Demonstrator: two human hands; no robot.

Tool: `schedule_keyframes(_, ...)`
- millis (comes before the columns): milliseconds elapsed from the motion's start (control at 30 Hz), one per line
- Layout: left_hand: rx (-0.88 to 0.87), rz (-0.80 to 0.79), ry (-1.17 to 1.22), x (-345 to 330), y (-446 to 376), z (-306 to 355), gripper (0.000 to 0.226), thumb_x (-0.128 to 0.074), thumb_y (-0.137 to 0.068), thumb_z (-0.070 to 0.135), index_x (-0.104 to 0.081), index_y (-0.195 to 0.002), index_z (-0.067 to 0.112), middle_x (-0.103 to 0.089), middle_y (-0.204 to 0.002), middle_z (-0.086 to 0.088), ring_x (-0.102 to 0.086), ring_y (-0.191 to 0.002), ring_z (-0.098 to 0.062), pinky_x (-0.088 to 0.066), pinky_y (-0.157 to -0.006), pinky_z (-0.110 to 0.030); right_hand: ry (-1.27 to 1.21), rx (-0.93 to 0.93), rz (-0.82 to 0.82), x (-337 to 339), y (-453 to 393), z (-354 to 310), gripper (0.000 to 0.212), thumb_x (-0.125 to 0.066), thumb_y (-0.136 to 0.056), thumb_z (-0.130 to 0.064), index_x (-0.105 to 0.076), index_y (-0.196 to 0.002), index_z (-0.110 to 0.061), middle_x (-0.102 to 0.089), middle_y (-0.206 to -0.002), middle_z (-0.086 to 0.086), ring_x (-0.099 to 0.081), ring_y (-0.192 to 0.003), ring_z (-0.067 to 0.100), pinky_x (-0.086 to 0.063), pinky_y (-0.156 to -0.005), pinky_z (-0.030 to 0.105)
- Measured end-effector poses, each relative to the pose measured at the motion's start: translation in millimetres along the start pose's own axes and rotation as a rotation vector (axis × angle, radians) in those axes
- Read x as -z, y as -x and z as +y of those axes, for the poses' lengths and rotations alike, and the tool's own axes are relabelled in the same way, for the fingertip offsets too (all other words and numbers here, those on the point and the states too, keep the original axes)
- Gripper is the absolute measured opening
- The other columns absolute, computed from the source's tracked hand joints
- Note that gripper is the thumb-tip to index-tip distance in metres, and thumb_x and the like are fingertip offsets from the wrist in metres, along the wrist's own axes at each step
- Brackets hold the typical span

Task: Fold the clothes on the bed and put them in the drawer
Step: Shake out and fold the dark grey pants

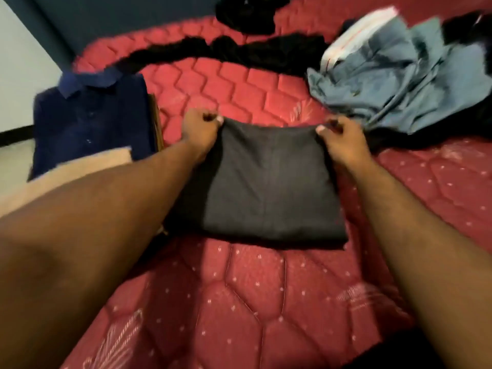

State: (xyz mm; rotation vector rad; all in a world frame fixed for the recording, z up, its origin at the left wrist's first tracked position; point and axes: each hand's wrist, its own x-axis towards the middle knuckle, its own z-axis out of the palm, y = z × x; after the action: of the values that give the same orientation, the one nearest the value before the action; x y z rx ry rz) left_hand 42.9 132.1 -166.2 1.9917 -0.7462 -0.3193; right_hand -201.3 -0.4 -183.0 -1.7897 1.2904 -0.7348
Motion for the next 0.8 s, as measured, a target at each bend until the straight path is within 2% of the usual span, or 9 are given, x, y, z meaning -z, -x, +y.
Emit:
schedule_keyframes(67, 0.025, -0.016, -0.080, -22.7, -5.0, -37.5, 0.021, -0.065, -0.089, 0.018, -0.072, -0.103, 0.004, -0.071, -0.099, -0.005, -0.063, -0.090, -0.015, -0.049, -0.078, -0.022, 0.116, -0.031, -0.036, -12.8, 7.9, 25.1, 0.052, -0.069, -0.085, -0.039, -0.056, -0.128, -0.013, -0.051, -0.120, 0.007, -0.053, -0.107, 0.019, -0.039, -0.099, 0.028)
schedule_keyframes(133, 0.001, 0.006, -0.121, -35.1, 5.6, -61.5, 0.025, -0.065, -0.089, 0.014, -0.069, -0.112, 0.003, -0.070, -0.109, -0.008, -0.063, -0.100, -0.017, -0.043, -0.088, -0.016, 0.183, -0.067, -0.059, -18.0, 12.1, 37.2, 0.061, -0.069, -0.082, -0.047, -0.053, -0.129, -0.011, -0.051, -0.126, 0.014, -0.052, -0.114, 0.029, -0.040, -0.102, 0.034)
schedule_keyframes(233, -0.052, 0.006, -0.141, -41.1, 6.1, -58.3, 0.029, -0.061, -0.092, 0.014, -0.065, -0.119, 0.003, -0.067, -0.118, -0.010, -0.060, -0.110, -0.020, -0.035, -0.088, -0.009, -0.006, -0.161, -0.103, -15.2, 4.2, 30.5, 0.074, -0.075, -0.069, -0.052, -0.051, -0.131, -0.020, -0.059, -0.120, 0.005, -0.059, -0.109, 0.023, -0.048, -0.098, 0.038)
schedule_keyframes(300, -0.087, 0.017, -0.175, -27.3, 14.5, -42.5, 0.037, -0.060, -0.090, 0.024, -0.064, -0.123, 0.007, -0.066, -0.122, -0.009, -0.059, -0.114, -0.022, -0.040, -0.099, -0.021, -0.090, -0.234, -0.104, -9.8, 3.8, 25.1, 0.071, -0.080, -0.072, -0.039, -0.047, -0.133, -0.020, -0.060, -0.108, -0.002, -0.061, -0.102, 0.020, -0.052, -0.089, 0.036)
schedule_keyframes(400, -0.379, 0.018, -0.308, -8.5, 80.6, -21.3, 0.043, -0.054, -0.086, 0.035, -0.065, -0.121, 0.014, -0.062, -0.128, -0.010, -0.053, -0.123, -0.031, -0.038, -0.108, -0.049, -0.172, -0.395, -0.162, 2.2, 16.0, 17.5, 0.079, -0.081, -0.074, -0.033, -0.040, -0.139, -0.015, -0.058, -0.117, 0.004, -0.061, -0.092, 0.019, -0.050, -0.068, 0.031)
schedule_keyframes(533, -0.372, -0.381, -0.679, -18.5, 186.5, -30.2, 0.072, -0.013, -0.087, 0.069, -0.029, -0.150, 0.038, -0.022, -0.161, 0.006, -0.015, -0.149, -0.025, -0.004, -0.118, -0.053, -0.231, -0.454, -0.282, 7.1, 35.7, 4.5, 0.043, -0.077, -0.079, -0.018, -0.058, -0.115, -0.005, -0.066, -0.100, 0.007, -0.060, -0.070, 0.011, -0.049, -0.053, 0.022)
schedule_keyframes(600, -0.324, -0.405, -0.757, -24.0, 197.6, -45.4, 0.075, -0.001, -0.085, 0.071, -0.011, -0.153, 0.042, -0.010, -0.163, 0.010, -0.006, -0.151, -0.021, 0.002, -0.119, -0.051, -0.285, -0.421, -0.276, 1.3, 46.4, 4.0, 0.035, -0.074, -0.081, -0.009, -0.063, -0.114, 0.000, -0.070, -0.101, 0.012, -0.064, -0.070, 0.016, -0.055, -0.059, 0.025)
schedule_keyframes(700, -0.260, -0.474, -0.751, -25.6, 191.1, -41.0, 0.071, -0.007, -0.087, 0.074, -0.006, -0.152, 0.045, -0.004, -0.163, 0.013, -0.001, -0.151, -0.019, 0.003, -0.118, -0.051, -0.280, -0.312, -0.180, -3.8, 55.3, 6.9, 0.020, -0.066, -0.089, -0.008, -0.059, -0.108, -0.007, -0.066, -0.095, 0.009, -0.062, -0.070, 0.015, -0.055, -0.063, 0.029)
schedule_keyframes(800, -0.182, -0.417, -0.660, -11.4, 165.3, -19.8, 0.064, -0.036, -0.090, 0.069, -0.028, -0.148, 0.043, -0.008, -0.163, 0.007, -0.003, -0.150, -0.020, -0.007, -0.115, -0.055, -0.208, -0.221, -0.110, -5.2, 55.3, 10.4, 0.017, -0.063, -0.091, -0.013, -0.053, -0.104, -0.015, -0.062, -0.093, 0.002, -0.059, -0.076, 0.013, -0.050, -0.069, 0.029)
